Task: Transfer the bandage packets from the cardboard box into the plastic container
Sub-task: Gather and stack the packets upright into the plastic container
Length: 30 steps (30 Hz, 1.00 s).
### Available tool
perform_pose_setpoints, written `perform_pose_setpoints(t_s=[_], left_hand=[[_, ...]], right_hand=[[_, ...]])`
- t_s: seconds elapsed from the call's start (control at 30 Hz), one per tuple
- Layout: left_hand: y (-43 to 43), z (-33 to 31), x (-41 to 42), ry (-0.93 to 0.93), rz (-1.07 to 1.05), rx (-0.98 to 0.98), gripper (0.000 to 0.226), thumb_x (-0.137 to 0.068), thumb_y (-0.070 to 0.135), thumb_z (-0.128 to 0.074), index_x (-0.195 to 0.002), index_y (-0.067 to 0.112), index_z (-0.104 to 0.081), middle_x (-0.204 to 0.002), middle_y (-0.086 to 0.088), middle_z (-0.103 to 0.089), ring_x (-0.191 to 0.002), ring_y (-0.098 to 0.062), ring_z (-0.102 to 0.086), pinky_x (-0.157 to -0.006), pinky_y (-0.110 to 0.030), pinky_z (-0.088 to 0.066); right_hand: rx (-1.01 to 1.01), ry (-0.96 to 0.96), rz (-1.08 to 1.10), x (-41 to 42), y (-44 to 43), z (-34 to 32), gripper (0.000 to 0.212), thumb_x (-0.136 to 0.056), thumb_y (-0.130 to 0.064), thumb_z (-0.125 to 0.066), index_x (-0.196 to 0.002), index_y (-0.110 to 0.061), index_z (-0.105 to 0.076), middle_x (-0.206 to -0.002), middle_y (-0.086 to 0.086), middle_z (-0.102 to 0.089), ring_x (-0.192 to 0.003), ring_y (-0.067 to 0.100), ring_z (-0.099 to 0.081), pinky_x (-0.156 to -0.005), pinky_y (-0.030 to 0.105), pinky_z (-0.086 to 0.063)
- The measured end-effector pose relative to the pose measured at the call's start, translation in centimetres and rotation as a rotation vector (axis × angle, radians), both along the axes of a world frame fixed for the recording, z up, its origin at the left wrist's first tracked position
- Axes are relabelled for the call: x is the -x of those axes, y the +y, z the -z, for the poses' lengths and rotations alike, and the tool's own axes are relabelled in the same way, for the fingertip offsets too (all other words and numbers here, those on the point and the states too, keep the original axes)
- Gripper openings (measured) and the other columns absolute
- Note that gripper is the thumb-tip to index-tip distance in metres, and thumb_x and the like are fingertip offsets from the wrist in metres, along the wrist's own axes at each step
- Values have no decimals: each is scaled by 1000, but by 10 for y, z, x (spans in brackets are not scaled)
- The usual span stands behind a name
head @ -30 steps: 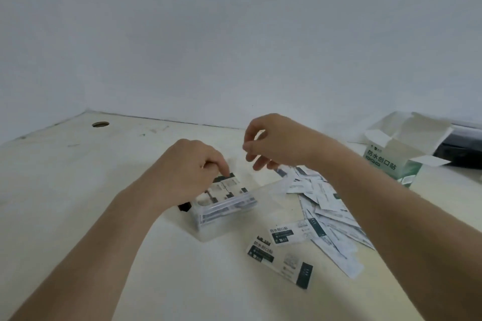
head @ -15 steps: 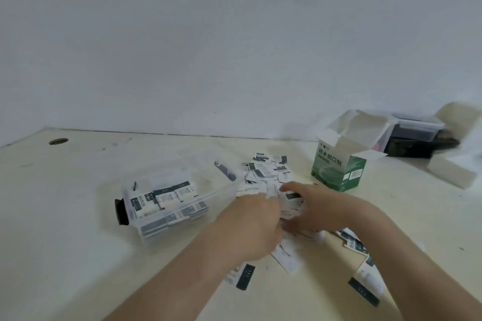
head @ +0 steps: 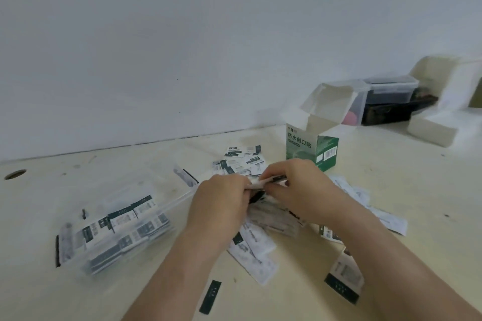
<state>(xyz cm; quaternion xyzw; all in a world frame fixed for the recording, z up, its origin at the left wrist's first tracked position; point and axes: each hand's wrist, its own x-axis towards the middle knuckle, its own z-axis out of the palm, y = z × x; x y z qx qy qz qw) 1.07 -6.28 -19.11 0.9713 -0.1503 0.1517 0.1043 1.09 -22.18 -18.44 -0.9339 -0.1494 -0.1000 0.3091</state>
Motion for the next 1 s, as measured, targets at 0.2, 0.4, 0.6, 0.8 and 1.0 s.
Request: perform_pose_setpoints(t_s=[0.2, 0.4, 0.6, 0.8, 1.0], left_hand=[[-7, -8, 9, -86, 58, 468, 15, -94, 34, -57, -89, 26, -68, -68, 6, -66, -61, -14, -62, -60, -35, -52], [-10, -8, 10, 148, 96, 818, 17, -94, 25, -56, -92, 39, -65, -80, 10, -68, -77, -12, -66, -76, -45, -57], [-12, -5, 9, 109, 107, 601, 45, -91, 15, -55, -132, 31, -48, -115, 9, -61, -103, -6, -58, -82, -23, -49], [-13, 27, 3, 283, -1, 12, 56, -97, 31, -38, -147, 16, -20, -150, -14, -29, -141, -29, -20, -115, -38, -24], [-16, 14, 3, 78, -51, -152, 41, -89, 10, -48, -129, 13, -38, -98, -8, -60, -84, -27, -54, -66, -30, -32]], right_hand=[[-261, 6, 37, 0, -21, -8, 12, -90, -21, -66, -90, -20, -77, -78, -8, -74, -69, -1, -62, -69, 16, -48], [-279, 26, -4, 2, -17, -7, 21, -88, -21, -69, -105, -28, -59, -91, -12, -69, -73, -7, -61, -66, 18, -49], [-265, -89, 130, 3, -16, -12, 10, -88, -17, -69, -83, -26, -68, -78, -7, -71, -76, 12, -66, -74, 29, -52], [-156, -49, 333, -4, -24, -3, 5, -92, -22, -59, -95, -19, -59, -85, 0, -68, -76, 20, -66, -70, 37, -55], [-1, 82, 198, -3, 6, 13, 7, -94, -20, -53, -91, -17, -48, -89, 1, -61, -80, 20, -56, -66, 33, -46]])
